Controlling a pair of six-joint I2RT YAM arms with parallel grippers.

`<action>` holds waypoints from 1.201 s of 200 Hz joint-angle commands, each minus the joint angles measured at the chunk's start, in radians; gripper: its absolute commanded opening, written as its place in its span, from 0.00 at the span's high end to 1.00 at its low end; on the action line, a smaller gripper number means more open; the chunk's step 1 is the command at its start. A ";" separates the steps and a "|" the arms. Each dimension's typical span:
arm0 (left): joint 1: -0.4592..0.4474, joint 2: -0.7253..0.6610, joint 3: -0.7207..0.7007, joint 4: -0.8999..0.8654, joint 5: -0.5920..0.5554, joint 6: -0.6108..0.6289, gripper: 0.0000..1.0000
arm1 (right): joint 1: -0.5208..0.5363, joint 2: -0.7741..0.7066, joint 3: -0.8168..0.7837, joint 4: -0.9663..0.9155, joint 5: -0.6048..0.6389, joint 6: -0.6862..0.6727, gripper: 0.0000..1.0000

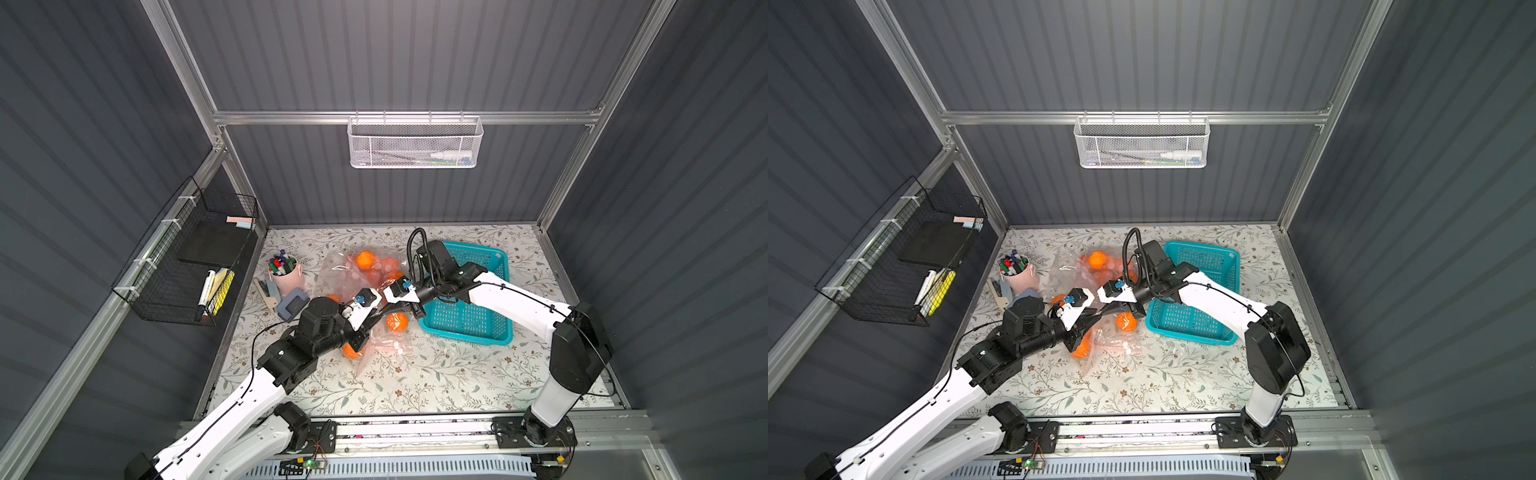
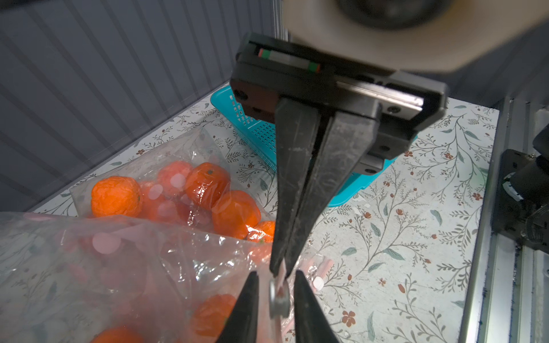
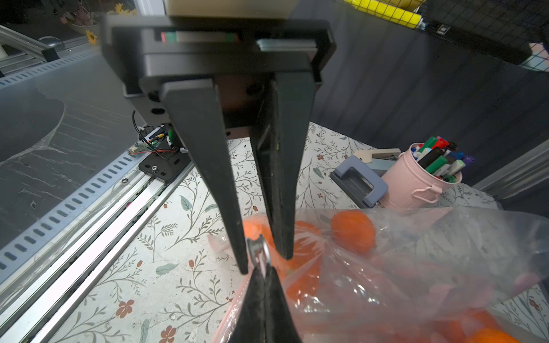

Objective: Open the zip-top bag and take out the orange
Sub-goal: Unzip the zipper on the zipper food storage bag.

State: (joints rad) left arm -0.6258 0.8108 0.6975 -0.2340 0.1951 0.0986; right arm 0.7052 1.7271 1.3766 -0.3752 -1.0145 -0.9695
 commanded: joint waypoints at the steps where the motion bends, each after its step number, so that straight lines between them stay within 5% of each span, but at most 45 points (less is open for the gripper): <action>1: -0.002 0.013 -0.007 0.007 0.027 -0.004 0.71 | -0.006 -0.023 0.020 -0.014 -0.039 -0.021 1.00; 85: -0.003 0.030 -0.003 0.018 -0.014 -0.032 0.92 | -0.010 -0.031 0.011 0.014 -0.045 0.002 1.00; 155: -0.003 0.095 0.152 -0.179 -0.035 -0.097 0.98 | -0.125 -0.151 -0.153 0.593 -0.130 0.472 1.00; 240: -0.003 0.110 0.338 -0.390 -0.073 -0.126 0.99 | -0.192 -0.281 -0.139 0.719 -0.001 0.721 1.00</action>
State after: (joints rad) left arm -0.6380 0.9070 1.0168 -0.3691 0.1719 -0.0025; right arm 0.5892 1.4956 1.2163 0.2398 -1.1004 -0.3431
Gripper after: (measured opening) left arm 0.120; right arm 0.047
